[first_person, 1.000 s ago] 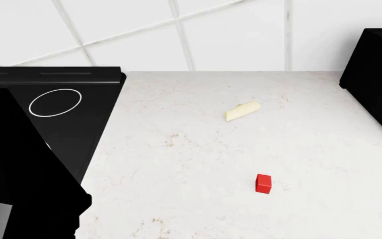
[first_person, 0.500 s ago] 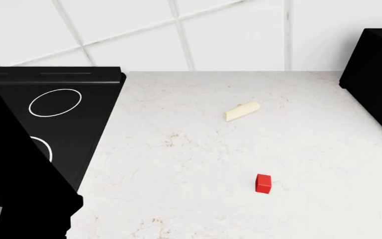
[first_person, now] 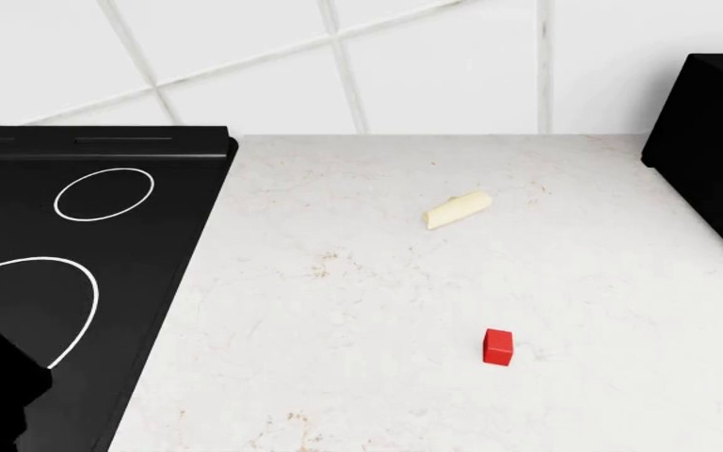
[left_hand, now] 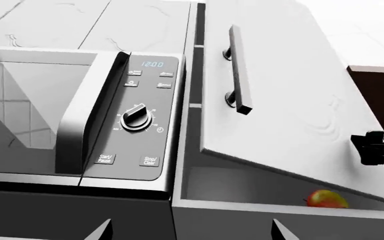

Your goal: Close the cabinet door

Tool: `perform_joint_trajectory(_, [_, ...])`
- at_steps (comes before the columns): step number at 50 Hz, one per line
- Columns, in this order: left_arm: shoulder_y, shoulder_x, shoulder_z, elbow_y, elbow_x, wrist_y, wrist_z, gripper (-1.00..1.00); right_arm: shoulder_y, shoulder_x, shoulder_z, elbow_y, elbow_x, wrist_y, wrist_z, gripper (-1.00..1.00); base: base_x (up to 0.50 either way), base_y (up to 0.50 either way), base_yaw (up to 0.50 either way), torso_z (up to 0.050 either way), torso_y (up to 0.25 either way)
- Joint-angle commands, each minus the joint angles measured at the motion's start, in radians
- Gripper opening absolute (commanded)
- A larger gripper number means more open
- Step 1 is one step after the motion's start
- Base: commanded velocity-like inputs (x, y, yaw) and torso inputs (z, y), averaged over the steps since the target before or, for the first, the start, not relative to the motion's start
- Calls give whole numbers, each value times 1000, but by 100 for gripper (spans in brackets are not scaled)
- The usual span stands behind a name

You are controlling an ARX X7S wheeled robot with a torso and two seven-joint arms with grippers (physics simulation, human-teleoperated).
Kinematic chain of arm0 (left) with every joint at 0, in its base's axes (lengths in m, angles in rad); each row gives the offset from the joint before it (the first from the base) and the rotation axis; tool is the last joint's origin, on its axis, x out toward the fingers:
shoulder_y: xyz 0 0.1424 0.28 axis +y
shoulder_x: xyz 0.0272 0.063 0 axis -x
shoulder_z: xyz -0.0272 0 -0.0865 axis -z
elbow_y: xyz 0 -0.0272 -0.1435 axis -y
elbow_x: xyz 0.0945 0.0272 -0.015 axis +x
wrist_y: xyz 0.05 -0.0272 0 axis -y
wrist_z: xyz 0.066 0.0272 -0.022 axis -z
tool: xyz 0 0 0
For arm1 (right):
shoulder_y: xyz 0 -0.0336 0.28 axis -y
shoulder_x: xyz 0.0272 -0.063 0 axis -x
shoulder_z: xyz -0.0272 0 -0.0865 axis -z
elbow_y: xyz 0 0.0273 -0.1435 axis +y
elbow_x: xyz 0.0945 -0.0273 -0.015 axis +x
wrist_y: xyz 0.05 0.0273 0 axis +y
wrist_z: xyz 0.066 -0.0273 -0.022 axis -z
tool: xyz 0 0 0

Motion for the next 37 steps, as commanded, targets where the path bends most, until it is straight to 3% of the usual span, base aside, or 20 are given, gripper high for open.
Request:
perform_joint_trajectory(1, [481,-219,-417,11,76,61,-277,100,47,-334,-63,765,-78,-279,-309,100,14,3,9,0,0])
perform_joint_trajectory(2, [613,-197,-551,13,76,63,-259,100,37,-339,-52,765,-92,-282,-311,100,0,0,0,0,0])
perform_joint_trajectory(4, [815,-51,-805,7,22,106,-97,100,25,-346,-22,766,-121,-284,-316,100,0,0,0,0,0])
perform_joint_trajectory(7, [894,40,-914,7,-11,132,-10,100,4,-360,40,766,-188,-281,-327,100,0,0,0,0,0])
perform_joint_trajectory(17, [906,231,-992,12,-78,132,177,100,-75,-401,349,766,-506,-268,-380,100,0,0,0,1,0])
perform_joint_trajectory(23, [890,267,-992,11,-88,121,215,100,-71,-408,492,766,-604,-281,-406,100,0,0,0,0,0])
perform_joint_trajectory(25, [888,271,-992,10,-91,121,219,100,-45,-407,558,766,-584,-333,-424,100,0,0,0,0,0])
perform_joint_trajectory(26, [880,270,-986,9,-91,120,221,100,-40,-408,521,764,-603,-421,-432,100,0,0,0,0,0])
perform_joint_trajectory(28, [844,251,-948,3,-89,108,213,100,-260,-337,519,464,-527,-135,-375,100,0,0,0,0,0])
perform_joint_trajectory(30, [809,234,-905,4,-78,93,205,100,-386,-290,526,164,-455,33,-317,100,0,0,0,0,0])
perform_joint_trajectory(37, [694,186,-776,17,-61,56,184,100,-648,-192,542,-886,-270,293,-194,100,0,0,0,0,0])
